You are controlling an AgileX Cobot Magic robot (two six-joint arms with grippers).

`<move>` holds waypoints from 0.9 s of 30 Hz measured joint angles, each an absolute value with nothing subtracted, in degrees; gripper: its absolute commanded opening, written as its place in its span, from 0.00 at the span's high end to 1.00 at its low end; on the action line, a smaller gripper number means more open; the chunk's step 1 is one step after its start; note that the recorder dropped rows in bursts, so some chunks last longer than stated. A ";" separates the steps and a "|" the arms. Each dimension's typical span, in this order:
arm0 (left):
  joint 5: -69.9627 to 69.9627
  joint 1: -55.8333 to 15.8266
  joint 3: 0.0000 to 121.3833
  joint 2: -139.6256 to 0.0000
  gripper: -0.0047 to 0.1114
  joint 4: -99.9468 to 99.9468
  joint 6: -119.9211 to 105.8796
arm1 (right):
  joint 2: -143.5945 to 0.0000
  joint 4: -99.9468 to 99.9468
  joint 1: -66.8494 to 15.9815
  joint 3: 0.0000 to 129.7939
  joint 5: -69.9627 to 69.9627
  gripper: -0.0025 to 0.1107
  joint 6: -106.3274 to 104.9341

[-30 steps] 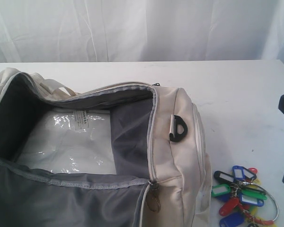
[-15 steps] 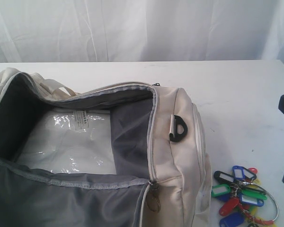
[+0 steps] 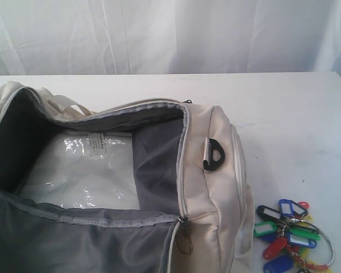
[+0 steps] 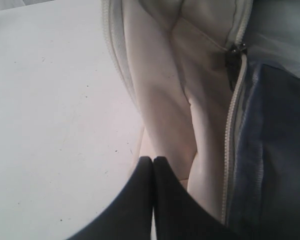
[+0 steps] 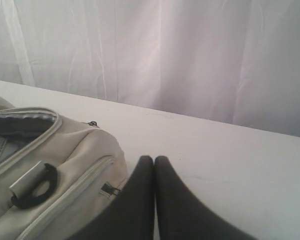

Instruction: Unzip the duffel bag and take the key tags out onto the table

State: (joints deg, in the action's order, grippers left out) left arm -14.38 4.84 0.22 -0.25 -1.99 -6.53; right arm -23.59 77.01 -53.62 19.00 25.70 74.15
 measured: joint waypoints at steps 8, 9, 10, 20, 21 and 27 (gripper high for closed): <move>-14.38 4.84 0.22 -0.25 0.96 -1.99 -6.53 | -23.59 76.53 -32.18 13.56 -2.17 0.98 68.54; -14.38 4.84 0.22 -0.25 0.96 -1.99 -6.53 | -23.59 76.54 -30.60 12.95 -3.44 0.98 68.36; -14.38 4.84 0.22 -0.25 0.96 -1.99 -6.53 | -23.59 76.54 -29.51 12.46 -4.12 0.98 68.38; -14.38 4.84 0.22 -0.25 0.96 -1.99 -6.53 | -23.59 76.54 -28.26 11.38 -4.27 0.98 68.34; -14.38 4.84 0.22 -0.25 0.96 -1.99 -6.53 | -23.59 76.54 -28.26 11.38 -4.27 0.98 68.24; -14.38 4.84 0.22 -0.25 0.96 -1.99 -6.53 | -23.59 48.41 -28.26 8.95 -3.17 0.98 40.62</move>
State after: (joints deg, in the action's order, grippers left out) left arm -14.38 4.84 0.22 -0.25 -1.99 -6.53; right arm -23.59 48.41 -28.26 8.95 -3.17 40.62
